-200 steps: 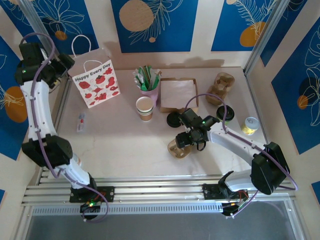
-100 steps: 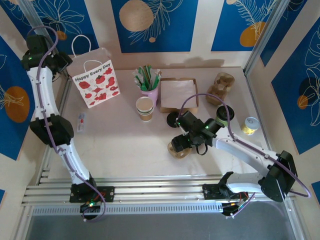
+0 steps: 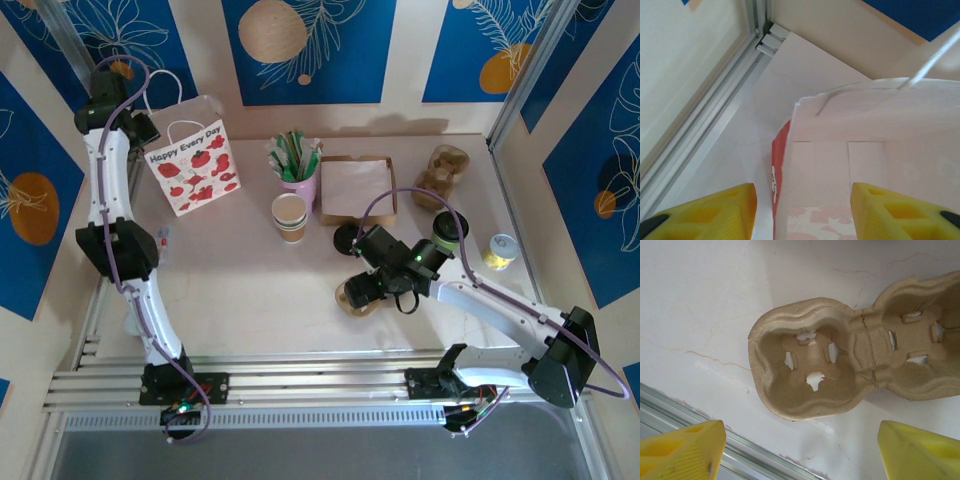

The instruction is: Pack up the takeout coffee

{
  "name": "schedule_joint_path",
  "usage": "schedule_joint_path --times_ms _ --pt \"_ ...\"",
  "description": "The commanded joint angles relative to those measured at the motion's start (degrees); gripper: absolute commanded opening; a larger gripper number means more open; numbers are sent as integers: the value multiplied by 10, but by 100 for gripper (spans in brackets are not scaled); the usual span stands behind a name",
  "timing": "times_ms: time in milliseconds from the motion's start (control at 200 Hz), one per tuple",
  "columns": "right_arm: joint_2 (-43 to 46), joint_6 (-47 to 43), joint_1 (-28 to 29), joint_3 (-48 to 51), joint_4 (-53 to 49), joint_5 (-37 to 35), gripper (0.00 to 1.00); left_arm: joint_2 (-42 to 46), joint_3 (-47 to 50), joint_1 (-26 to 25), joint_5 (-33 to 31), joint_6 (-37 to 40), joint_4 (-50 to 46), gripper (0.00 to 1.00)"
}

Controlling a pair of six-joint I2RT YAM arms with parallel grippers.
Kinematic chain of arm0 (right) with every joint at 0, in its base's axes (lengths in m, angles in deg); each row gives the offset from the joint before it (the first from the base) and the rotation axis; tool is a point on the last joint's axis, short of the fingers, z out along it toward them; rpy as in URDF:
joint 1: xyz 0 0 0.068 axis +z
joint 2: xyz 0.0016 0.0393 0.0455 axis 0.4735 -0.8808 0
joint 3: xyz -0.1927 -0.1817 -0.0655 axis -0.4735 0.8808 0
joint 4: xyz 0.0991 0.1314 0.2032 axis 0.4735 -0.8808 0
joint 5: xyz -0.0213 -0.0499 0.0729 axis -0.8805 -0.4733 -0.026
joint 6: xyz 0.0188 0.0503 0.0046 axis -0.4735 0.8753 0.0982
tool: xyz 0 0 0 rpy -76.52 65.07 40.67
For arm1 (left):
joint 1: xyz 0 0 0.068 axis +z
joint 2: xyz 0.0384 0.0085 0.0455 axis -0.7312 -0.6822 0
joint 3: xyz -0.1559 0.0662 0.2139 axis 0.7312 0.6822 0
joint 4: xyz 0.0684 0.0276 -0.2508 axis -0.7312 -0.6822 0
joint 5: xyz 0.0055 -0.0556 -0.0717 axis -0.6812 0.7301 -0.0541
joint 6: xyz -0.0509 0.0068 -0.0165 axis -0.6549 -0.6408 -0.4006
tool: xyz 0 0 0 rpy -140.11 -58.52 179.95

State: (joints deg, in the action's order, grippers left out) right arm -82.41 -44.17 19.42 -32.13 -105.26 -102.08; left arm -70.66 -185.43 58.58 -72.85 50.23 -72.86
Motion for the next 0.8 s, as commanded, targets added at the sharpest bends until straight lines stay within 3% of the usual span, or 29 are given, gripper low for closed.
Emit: schedule_joint_path --times_ms 0,170,340,440,595,795 --pt "15 -1 4 -14 -14 0 80 -18 -21 1 -30 21 -14 48" --pt "17 -2 5 -14 -13 -3 80 -24 -19 -2 -33 24 -21 26" --pt "18 -1 5 -12 -12 0 80 -10 -21 -2 -25 21 -15 13" --pt "20 0 6 -10 -13 1 80 4 -21 -2 -10 15 -17 0" --pt "24 -2 3 -10 -17 -8 80 50 -17 -1 45 -11 -21 0" --pt "29 -3 -20 -1 -8 2 81 178 46 -2 90 -44 -2 0"
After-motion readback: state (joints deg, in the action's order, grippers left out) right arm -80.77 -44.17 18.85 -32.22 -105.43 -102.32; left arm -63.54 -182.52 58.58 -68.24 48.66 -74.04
